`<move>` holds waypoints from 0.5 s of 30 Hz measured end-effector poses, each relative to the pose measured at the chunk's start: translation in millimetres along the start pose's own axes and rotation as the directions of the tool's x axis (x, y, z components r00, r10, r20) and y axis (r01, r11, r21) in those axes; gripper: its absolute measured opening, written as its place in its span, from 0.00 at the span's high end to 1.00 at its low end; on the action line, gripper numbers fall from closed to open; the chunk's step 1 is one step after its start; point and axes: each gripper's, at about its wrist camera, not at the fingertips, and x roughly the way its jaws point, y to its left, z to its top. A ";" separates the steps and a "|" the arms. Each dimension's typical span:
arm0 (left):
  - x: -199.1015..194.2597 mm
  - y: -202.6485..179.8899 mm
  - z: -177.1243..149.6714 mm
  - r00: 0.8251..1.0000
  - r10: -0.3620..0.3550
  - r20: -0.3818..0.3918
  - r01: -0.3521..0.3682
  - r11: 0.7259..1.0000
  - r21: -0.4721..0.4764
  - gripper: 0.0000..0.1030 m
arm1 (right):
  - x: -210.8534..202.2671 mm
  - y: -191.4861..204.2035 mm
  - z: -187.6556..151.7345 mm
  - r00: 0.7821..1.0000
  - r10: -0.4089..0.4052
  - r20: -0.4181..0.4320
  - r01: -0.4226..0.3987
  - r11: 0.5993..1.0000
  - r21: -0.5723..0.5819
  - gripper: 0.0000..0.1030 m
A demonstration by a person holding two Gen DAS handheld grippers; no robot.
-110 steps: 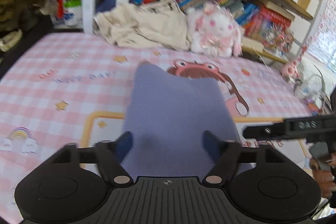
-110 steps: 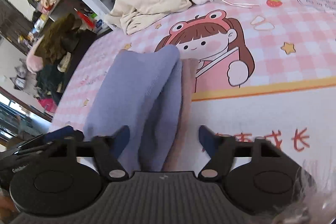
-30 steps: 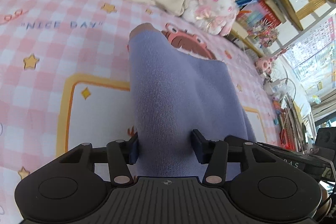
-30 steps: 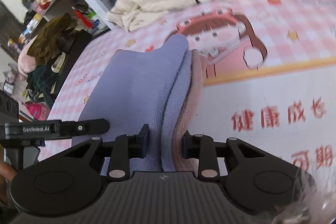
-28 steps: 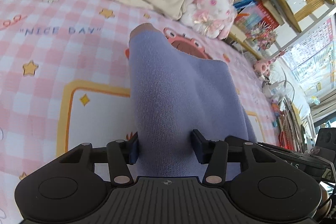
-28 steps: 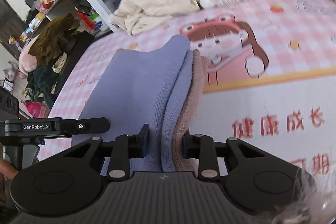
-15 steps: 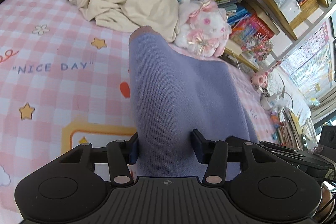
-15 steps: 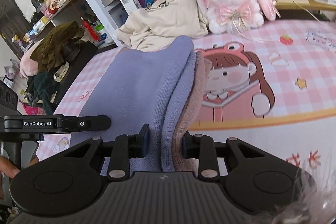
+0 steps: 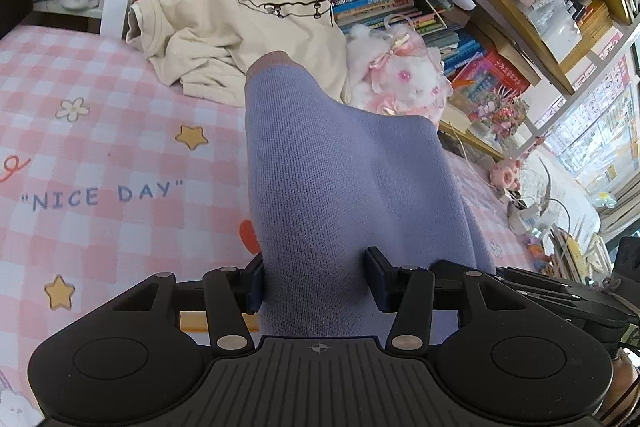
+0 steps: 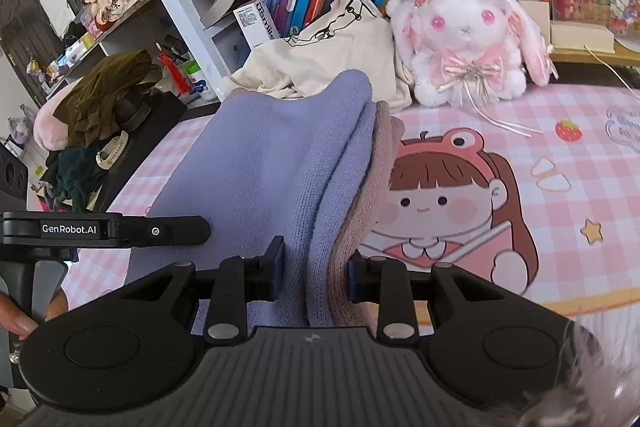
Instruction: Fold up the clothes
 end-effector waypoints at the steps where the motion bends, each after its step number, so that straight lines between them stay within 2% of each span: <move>1: 2.0 0.8 1.8 1.000 0.000 0.003 0.000 1.000 0.003 0.53 | 2.5 -0.4 1.4 1.000 -0.001 0.003 0.001 1.000 -0.005 0.73; 9: 19.1 8.8 14.0 1.000 -0.001 0.030 0.001 1.000 0.018 0.53 | 24.9 -5.1 13.0 1.000 -0.019 0.020 0.020 0.999 -0.047 0.73; 15: 35.6 23.3 20.4 0.999 -0.017 0.029 0.018 1.000 -0.014 0.53 | 43.7 -9.0 22.3 0.999 -0.031 0.011 0.032 0.997 -0.070 0.73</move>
